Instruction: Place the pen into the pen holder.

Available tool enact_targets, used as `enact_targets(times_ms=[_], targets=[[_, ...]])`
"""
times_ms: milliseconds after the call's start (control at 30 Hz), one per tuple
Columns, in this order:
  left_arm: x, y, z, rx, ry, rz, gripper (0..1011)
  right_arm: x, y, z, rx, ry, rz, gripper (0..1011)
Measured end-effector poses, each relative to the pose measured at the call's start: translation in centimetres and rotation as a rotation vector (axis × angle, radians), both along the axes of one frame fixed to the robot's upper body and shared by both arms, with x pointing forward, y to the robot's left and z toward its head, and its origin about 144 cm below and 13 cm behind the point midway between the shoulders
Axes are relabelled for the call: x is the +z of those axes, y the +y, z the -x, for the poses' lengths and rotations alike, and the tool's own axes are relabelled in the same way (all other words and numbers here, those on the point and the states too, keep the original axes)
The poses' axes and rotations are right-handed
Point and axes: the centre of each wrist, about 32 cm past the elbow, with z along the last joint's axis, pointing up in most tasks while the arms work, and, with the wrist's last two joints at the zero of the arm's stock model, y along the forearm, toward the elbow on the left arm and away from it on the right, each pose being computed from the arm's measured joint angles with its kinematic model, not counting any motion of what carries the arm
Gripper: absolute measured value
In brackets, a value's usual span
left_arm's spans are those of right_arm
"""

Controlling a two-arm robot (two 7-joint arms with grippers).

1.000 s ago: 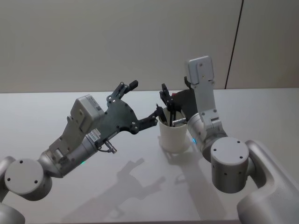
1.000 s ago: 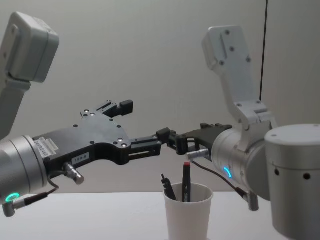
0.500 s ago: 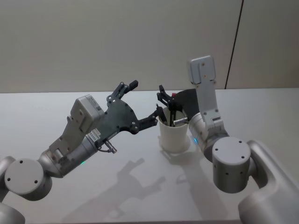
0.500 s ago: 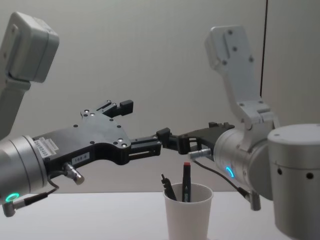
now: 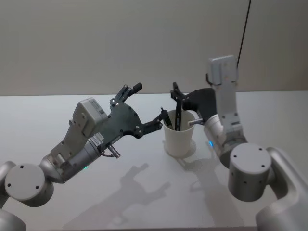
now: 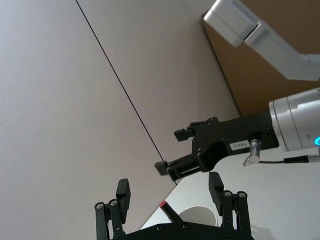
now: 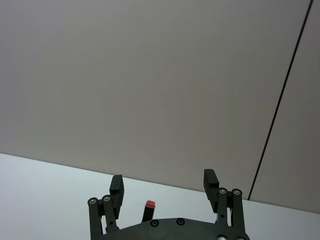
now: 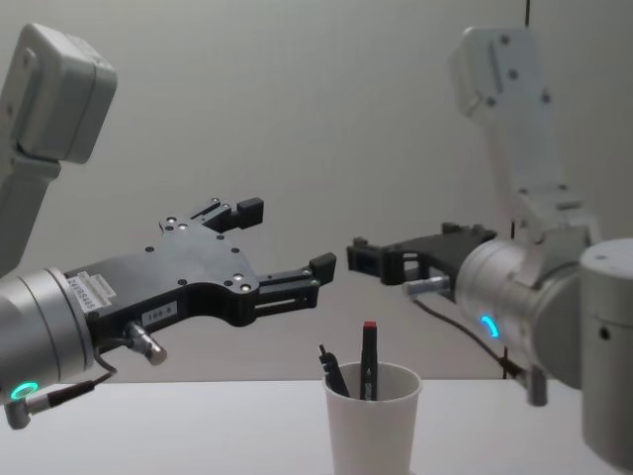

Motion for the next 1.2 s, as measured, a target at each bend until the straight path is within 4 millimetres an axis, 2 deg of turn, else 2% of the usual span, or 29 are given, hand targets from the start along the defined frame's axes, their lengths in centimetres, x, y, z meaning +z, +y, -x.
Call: enact_targets(times_ms=[433,1200], targets=[[0.0,0.0,0.0,0.000,0.000,0.000,1004,0.1,-2.1,1.1,-0.037,-0.054,-0.029,1002],[0.0,0.0,0.0,0.000,0.000,0.000,1004,0.1,-3.0,1.8,-0.052,-0.082,-0.037,1002]])
